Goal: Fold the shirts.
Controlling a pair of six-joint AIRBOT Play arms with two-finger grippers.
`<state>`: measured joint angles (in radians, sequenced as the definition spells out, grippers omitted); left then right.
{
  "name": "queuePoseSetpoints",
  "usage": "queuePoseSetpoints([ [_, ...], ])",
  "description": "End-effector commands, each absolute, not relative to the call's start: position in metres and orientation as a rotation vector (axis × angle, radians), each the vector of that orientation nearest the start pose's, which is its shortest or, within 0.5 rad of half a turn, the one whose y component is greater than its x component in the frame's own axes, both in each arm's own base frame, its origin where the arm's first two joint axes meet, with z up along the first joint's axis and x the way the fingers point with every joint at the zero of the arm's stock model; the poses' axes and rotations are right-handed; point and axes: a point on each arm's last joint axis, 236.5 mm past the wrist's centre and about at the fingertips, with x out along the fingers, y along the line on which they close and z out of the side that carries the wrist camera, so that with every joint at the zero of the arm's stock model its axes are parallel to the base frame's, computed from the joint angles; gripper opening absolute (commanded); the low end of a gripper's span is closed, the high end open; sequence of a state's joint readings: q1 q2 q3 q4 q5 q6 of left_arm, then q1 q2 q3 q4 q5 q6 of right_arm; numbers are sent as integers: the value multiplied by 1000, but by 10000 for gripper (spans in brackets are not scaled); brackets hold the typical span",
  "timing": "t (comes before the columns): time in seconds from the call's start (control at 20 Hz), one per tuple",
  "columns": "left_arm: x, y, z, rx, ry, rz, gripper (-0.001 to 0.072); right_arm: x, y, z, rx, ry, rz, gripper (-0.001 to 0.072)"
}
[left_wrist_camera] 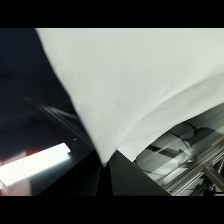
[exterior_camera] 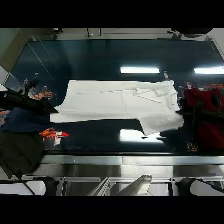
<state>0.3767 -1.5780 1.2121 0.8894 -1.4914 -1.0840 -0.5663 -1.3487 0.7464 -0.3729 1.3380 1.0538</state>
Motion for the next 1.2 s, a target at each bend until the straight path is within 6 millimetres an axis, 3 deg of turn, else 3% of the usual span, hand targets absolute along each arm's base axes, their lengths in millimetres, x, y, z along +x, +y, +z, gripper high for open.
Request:
queuePoseSetpoints([
  [0.0,398,-26,-13,-666,1389,-594,27,424,40,30,1309,902,514,19],
  [0.25,457,-42,-34,-666,1369,-624,27,507,35,23,1321,811,491,20],
  [0.45,495,-34,-55,-673,1357,-601,27,546,22,-10,1318,803,437,30],
  [0.5,501,-32,-60,-678,1356,-593,28,549,21,-21,1322,812,433,105],
  [0.55,507,-30,-63,-682,1356,-592,28,549,21,-29,1293,810,442,187],
  [0.7,509,-25,-64,-671,1368,-622,30,545,19,-41,1175,803,477,189],
  [0.75,508,-24,-61,-662,1373,-637,127,542,17,-39,1151,805,497,242],
  [0.8,508,-20,-56,-666,1375,-638,292,536,13,-37,1129,819,520,360],
  [0.95,513,-5,-39,-663,1349,-624,293,515,-6,-35,1047,911,563,420],
  [1.0,515,2,-34,-674,1338,-606,292,509,-16,-35,1017,948,555,569],
  [1.05,517,8,-29,-686,1327,-588,292,504,-26,-36,987,974,541,625],
  [1.15,517,17,-25,-715,1303,-554,292,497,-42,-43,927,1027,491,625],
])
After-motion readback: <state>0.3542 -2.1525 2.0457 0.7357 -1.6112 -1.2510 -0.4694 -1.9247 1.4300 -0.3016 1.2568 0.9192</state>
